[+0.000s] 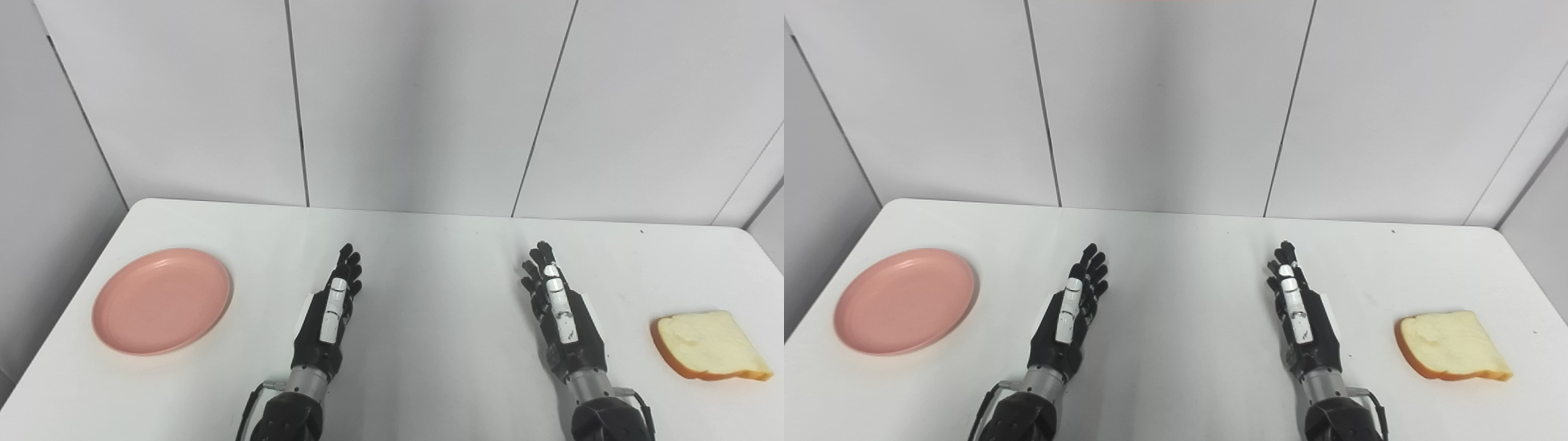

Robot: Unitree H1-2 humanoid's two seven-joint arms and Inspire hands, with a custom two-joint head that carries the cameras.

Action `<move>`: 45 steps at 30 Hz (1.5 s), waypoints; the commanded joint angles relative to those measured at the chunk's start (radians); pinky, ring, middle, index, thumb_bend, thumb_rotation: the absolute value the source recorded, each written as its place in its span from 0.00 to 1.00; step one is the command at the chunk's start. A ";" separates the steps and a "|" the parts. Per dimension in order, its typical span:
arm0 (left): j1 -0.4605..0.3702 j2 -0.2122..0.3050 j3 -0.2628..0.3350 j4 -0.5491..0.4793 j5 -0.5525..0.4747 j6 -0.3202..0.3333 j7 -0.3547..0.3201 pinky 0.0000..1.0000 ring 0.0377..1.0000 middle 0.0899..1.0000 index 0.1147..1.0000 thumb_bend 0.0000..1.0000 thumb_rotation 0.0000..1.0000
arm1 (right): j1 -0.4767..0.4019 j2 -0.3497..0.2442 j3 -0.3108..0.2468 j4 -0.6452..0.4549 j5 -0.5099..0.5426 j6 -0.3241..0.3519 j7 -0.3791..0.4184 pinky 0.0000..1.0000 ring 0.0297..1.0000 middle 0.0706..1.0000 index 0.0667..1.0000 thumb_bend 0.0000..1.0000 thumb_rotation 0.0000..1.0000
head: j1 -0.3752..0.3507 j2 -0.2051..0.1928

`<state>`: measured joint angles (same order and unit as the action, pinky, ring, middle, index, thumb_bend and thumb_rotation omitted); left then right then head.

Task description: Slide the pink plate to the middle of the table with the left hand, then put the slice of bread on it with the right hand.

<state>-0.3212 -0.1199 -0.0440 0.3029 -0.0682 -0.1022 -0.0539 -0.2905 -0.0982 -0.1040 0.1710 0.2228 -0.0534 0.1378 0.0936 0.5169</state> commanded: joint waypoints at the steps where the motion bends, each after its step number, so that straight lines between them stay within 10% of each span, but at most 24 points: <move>1: 0.010 -0.001 0.000 0.016 0.005 0.017 0.007 1.00 1.00 1.00 1.00 0.72 1.00 | -0.014 -0.004 -0.003 -0.021 0.006 -0.010 0.001 1.00 0.98 1.00 0.99 0.68 0.88 | 0.000 0.000; 38: 0.003 0.004 0.002 0.032 0.006 0.002 0.004 1.00 1.00 1.00 1.00 0.72 1.00 | -0.020 -0.002 -0.006 -0.011 0.005 -0.017 -0.006 1.00 0.98 0.99 0.99 0.68 0.88 | -0.017 -0.014; 45: -0.021 0.016 0.022 0.019 0.032 -0.096 0.038 1.00 1.00 1.00 1.00 0.65 1.00 | -0.022 -0.005 -0.004 0.009 0.012 -0.036 0.009 1.00 0.99 1.00 1.00 0.67 0.88 | 0.022 -0.034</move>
<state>-0.3271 -0.1138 -0.0328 0.3267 -0.0484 -0.1645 -0.0386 -0.2909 -0.0979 -0.1054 0.1983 0.2243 -0.0538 0.1343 0.1149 0.4832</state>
